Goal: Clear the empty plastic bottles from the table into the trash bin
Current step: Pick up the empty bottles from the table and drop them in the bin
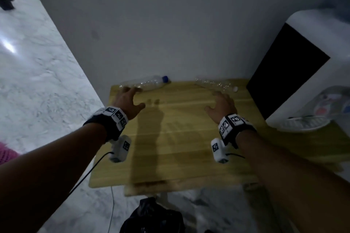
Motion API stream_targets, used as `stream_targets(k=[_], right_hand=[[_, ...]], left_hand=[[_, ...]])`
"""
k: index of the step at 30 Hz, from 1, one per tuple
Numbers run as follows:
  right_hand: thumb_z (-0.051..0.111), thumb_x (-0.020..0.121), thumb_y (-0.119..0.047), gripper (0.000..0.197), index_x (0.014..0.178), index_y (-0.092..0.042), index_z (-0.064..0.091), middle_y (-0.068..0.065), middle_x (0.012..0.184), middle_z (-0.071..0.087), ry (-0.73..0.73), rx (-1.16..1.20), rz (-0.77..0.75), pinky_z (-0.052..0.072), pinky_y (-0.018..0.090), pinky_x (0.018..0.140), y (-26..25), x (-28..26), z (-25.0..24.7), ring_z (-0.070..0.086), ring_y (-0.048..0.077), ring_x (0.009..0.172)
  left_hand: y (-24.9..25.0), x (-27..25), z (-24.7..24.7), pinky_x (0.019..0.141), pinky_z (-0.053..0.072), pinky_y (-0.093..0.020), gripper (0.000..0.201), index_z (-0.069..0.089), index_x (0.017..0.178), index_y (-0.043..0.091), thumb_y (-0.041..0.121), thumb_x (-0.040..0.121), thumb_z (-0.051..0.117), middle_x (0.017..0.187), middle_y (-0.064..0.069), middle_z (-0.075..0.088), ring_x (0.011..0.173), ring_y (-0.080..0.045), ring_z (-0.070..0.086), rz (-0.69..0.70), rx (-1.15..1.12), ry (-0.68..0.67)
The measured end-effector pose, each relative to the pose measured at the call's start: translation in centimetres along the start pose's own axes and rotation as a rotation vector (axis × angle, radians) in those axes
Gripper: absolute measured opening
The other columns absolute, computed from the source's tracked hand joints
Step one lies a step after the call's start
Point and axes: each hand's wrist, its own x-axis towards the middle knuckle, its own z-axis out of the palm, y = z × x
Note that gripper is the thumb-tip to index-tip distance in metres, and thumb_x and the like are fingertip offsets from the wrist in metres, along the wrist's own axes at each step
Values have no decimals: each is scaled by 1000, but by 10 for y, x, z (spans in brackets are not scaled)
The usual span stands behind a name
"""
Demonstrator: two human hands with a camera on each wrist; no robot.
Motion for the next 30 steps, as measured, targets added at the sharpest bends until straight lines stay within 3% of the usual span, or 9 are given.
stream_targets(k=[7, 11, 14, 19, 24, 27, 30], right_hand=[[70, 69, -51, 92, 148, -32, 26, 10, 156, 29, 55, -201, -45, 26, 57, 113, 31, 111, 12, 26, 37, 143], [69, 71, -50, 100, 152, -35, 14, 6, 164, 16, 7, -270, -61, 16, 58, 118, 43, 151, 26, 10, 37, 150], [67, 75, -48, 98, 153, -35, 10, 7, 164, 15, -49, -312, -69, 11, 57, 119, 54, 167, 32, 10, 38, 150], [65, 76, -27, 82, 148, -30, 25, 15, 144, 41, -95, -357, -106, 29, 55, 107, 62, 163, 36, 36, 41, 133], [63, 76, -18, 84, 147, -34, 23, 16, 141, 44, -100, -366, -92, 32, 53, 103, 64, 128, 39, 38, 41, 130], [63, 77, -19, 81, 147, -35, 23, 13, 139, 47, -112, -333, -82, 37, 51, 102, 61, 97, 35, 42, 38, 129], [63, 76, -31, 79, 145, -37, 24, 11, 131, 55, -82, -222, -108, 46, 49, 97, 56, 56, 31, 51, 37, 120]], left_hand=[[-6, 83, 42, 113, 33, -52, 78, 37, 148, 32, 50, 79, 70, 155, -10, 33, 139, -40, 34, -60, 264, 28], [-22, 116, 54, 116, 28, -56, 84, 29, 151, 37, 50, 79, 70, 160, -7, 27, 145, -38, 26, -104, 278, 27], [-39, 131, 59, 117, 22, -58, 87, 23, 152, 43, 53, 78, 68, 161, -5, 28, 146, -36, 24, -116, 335, -11], [-46, 128, 58, 109, 33, -57, 89, 19, 153, 44, 46, 80, 70, 151, -12, 41, 133, -42, 40, -63, 466, -30], [-44, 95, 59, 99, 47, -51, 93, 26, 155, 35, 39, 77, 77, 133, -21, 52, 119, -44, 53, -7, 300, -75], [-43, 59, 58, 93, 52, -50, 89, 32, 152, 33, 45, 75, 76, 125, -17, 54, 106, -41, 62, 10, 159, -60], [-40, 14, 51, 87, 56, -45, 82, 38, 148, 34, 52, 76, 73, 115, -8, 61, 84, -28, 69, 16, 38, -7]])
